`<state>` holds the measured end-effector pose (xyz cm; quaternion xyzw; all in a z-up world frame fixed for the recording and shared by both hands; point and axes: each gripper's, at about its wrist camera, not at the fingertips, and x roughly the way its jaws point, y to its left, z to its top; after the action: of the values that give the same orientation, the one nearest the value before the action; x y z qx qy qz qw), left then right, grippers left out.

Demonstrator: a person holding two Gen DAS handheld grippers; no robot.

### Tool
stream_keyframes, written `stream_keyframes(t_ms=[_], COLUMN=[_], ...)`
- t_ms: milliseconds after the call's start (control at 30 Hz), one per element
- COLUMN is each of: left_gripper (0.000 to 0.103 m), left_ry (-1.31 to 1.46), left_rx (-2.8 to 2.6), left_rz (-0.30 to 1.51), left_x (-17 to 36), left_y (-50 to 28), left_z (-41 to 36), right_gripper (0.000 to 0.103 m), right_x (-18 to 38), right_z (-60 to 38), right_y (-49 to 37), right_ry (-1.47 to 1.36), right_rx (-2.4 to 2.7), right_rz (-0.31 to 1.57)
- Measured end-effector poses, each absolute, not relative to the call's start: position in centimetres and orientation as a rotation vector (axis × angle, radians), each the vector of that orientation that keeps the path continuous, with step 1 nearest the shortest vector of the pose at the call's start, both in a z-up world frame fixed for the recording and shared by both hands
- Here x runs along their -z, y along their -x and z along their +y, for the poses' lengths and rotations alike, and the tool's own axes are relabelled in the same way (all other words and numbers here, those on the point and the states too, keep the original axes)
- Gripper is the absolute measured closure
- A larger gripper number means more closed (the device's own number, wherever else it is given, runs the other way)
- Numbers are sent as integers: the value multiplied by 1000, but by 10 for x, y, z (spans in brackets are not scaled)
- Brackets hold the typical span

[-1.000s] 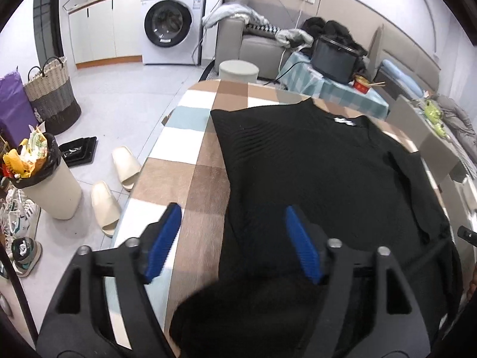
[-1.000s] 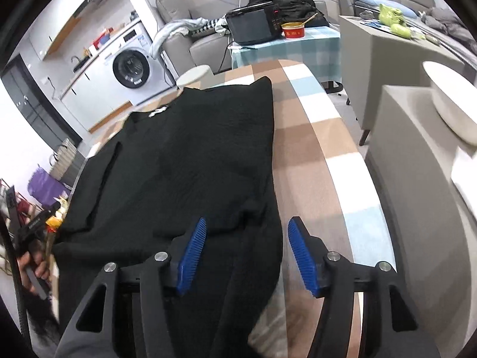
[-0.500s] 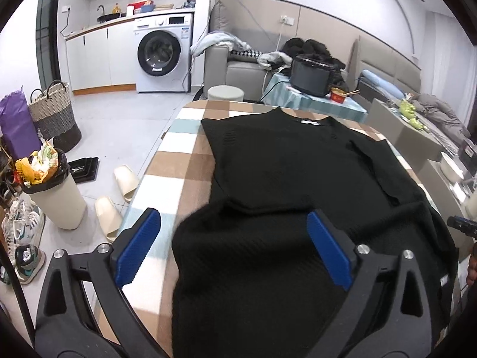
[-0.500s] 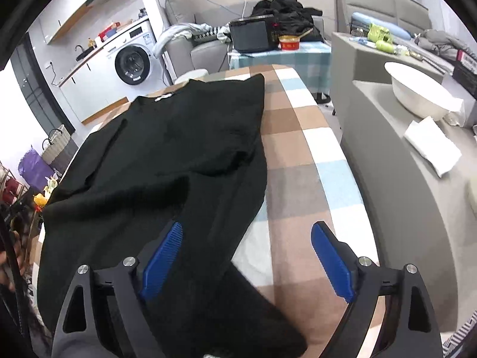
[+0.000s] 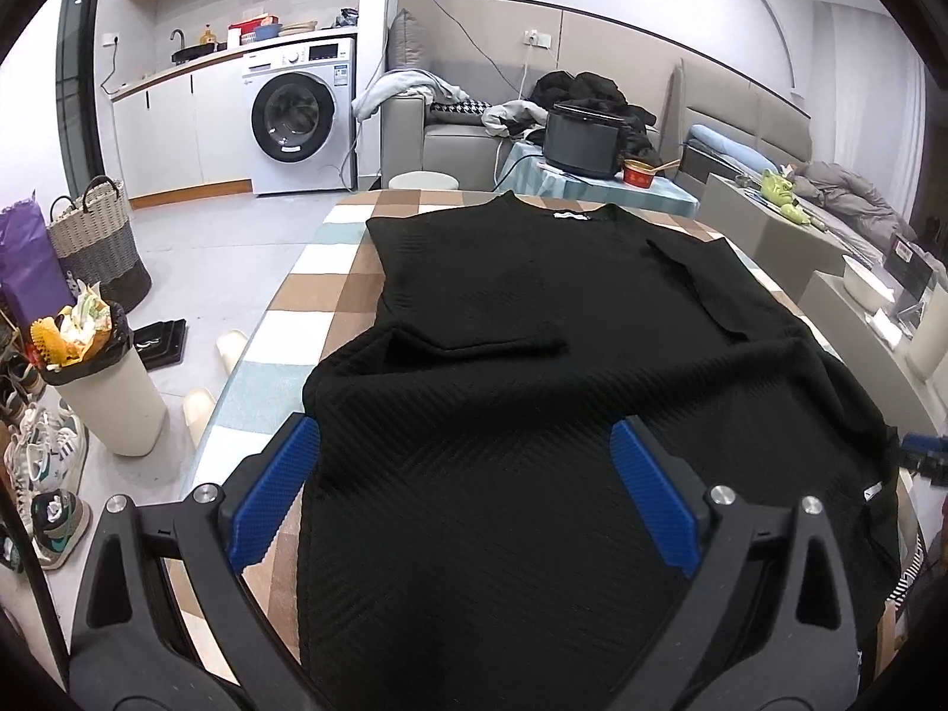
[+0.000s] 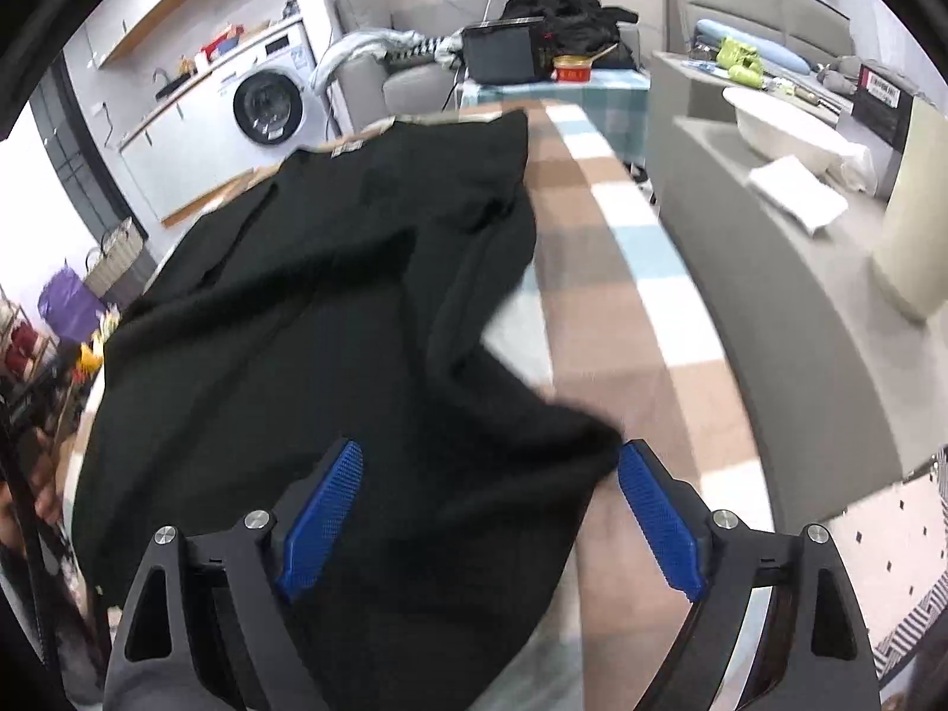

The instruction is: Fold small clothes

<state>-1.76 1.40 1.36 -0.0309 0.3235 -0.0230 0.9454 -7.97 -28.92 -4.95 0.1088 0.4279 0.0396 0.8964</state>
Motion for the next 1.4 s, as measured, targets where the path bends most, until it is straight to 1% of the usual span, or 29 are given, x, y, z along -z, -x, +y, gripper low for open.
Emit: stream_keyframes(t_ms=[200, 233, 267, 300, 333, 367, 433, 533, 633, 700, 733, 767, 800, 867, 1000, 1067, 1267, 1400], left_gripper=[5, 5, 5, 5, 5, 5, 5, 5, 5, 5, 5, 5, 5, 5, 5, 5, 5, 5], left_ry=[56, 57, 57, 57, 58, 62, 72, 95, 111, 111, 111, 109, 107, 108, 104, 104, 117, 142], left_rx=[35, 33, 33, 34, 35, 35, 36, 22, 16, 8, 3, 0, -2, 1, 4, 2, -17, -52], left_rz=[661, 660, 659, 657, 656, 655, 655, 668, 675, 677, 675, 675, 676, 672, 683, 692, 724, 767], left_x=[-14, -14, -15, -15, -16, -16, -16, -15, -14, -13, -14, -14, -15, -15, -12, -9, -1, 11], left_y=[22, 23, 22, 23, 22, 24, 24, 19, 15, 13, 12, 11, 11, 11, 8, 5, -5, -14], left_z=[11, 11, 11, 11, 13, 14, 17, 23, 32, 36, 37, 37, 37, 38, 40, 41, 53, 68], right_gripper=[13, 20, 38, 48, 66, 82, 96, 97, 97, 93, 87, 78, 73, 56, 49, 43, 43, 43], right_x=[71, 73, 75, 75, 74, 72, 68, 63, 67, 71, 73, 73, 71, 62, 44, 41, 50, 57], right_z=[-274, -270, -267, -264, -263, -268, -279, -301, -323, -338, -347, -354, -359, -365, -363, -355, -323, -311], right_y=[72, 70, 68, 68, 70, 74, 85, 109, 129, 137, 140, 143, 146, 150, 142, 131, 73, 46], right_ry=[-292, -278, -249, -211, -183, -187, -209, -195, -173, -174, -188, -196, -198, -176, -211, -217, -226, -211], right_rx=[-80, -67, -42, -15, 6, 8, -26, -45, -55, -54, -42, -34, -24, 2, -45, -59, -160, -168], right_rz=[956, 957, 957, 962, 964, 964, 966, 984, 1046, 1084, 1097, 1096, 1083, 1023, 890, 843, 803, 826])
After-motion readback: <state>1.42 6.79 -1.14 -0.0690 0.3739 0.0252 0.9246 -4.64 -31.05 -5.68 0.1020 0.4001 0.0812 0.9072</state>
